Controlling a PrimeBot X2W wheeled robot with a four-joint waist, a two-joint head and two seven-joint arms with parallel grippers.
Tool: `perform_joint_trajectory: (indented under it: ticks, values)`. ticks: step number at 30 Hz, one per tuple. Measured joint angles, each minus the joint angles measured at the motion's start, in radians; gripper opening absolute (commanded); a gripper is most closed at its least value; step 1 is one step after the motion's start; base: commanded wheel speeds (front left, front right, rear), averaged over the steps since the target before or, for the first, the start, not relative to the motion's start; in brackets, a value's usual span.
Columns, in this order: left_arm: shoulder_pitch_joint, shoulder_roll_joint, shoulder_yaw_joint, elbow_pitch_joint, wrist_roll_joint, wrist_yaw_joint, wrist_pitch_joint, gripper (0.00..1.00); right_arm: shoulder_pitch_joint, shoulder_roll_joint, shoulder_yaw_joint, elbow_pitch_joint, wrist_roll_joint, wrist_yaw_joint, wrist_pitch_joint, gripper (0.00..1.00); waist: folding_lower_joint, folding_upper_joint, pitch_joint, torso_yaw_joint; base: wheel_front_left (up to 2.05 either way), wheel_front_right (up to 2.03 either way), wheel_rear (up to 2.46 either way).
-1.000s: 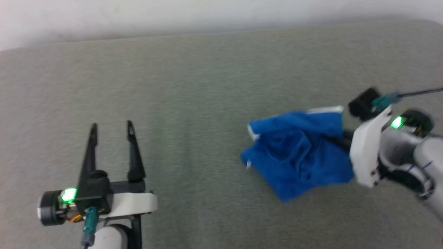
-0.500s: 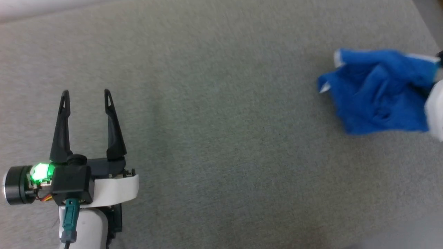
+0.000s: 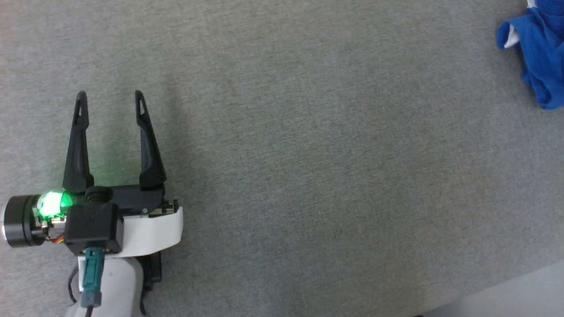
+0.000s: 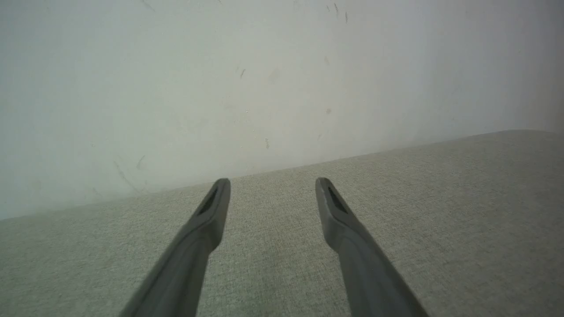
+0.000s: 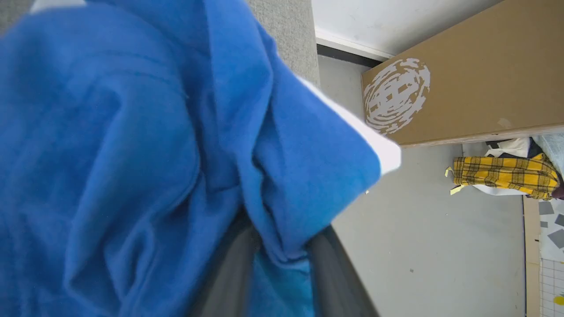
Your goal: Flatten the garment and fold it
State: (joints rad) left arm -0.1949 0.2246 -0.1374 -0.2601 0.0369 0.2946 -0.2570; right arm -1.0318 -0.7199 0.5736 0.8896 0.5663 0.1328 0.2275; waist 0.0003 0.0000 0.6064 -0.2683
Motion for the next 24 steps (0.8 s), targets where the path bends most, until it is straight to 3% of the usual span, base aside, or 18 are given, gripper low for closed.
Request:
perform_joint_trajectory:
  ticks: [2, 5, 9, 13, 15, 17, 21, 24]
  values:
    - [0.000, -0.003, -0.008, 0.006, -0.003, 0.009, 0.000, 1.00, -0.007, 0.015, 0.001, 0.030, -0.018, 0.000, -0.023, 1.00, -0.0001, -0.0001, -0.005, 0.005, 0.00, 0.00, 0.00]
    - [0.001, -0.015, -0.021, 0.019, -0.016, 0.016, 0.000, 1.00, -0.013, -0.017, 0.009, 0.061, -0.085, 0.000, -0.089, 1.00, -0.0003, 0.0000, -0.027, 0.011, 0.00, 0.00, 0.00]
    - [0.014, -0.030, -0.019, 0.040, -0.036, 0.031, 0.000, 1.00, -0.045, -0.047, -0.042, 0.057, -0.132, 0.000, -0.260, 1.00, -0.0004, 0.0000, -0.080, 0.019, 0.00, 0.00, 0.00]
    - [0.057, -0.036, -0.008, 0.060, -0.053, 0.041, 0.000, 1.00, -0.059, -0.020, -0.128, 0.020, -0.174, 0.000, -0.437, 1.00, -0.0006, 0.0000, -0.156, 0.030, 0.00, 0.00, 0.00]
    - [0.080, -0.041, -0.002, 0.072, -0.063, 0.042, 0.000, 1.00, -0.057, 0.001, -0.164, -0.018, -0.203, 0.000, -0.471, 1.00, -0.0006, 0.0000, -0.196, 0.037, 0.00, 0.00, 0.00]
    - [0.099, -0.047, 0.005, 0.080, -0.070, 0.042, 0.000, 1.00, -0.042, 0.037, -0.214, -0.093, -0.225, 0.000, -0.483, 1.00, -0.0006, 0.0000, -0.234, 0.046, 0.00, 0.00, 0.00]
    - [0.114, -0.053, 0.029, 0.083, -0.078, 0.040, 0.000, 1.00, 0.080, 0.138, -0.347, -0.429, -0.256, 0.000, -0.485, 1.00, -0.0006, 0.0000, -0.302, 0.067, 0.00, 0.00, 0.00]
    - [0.120, -0.054, 0.046, 0.086, -0.083, 0.030, 0.000, 1.00, 0.231, 0.221, -0.426, -0.613, -0.281, 0.000, -0.485, 1.00, -0.0006, 0.0000, -0.345, 0.088, 0.00, 0.00, 0.00]
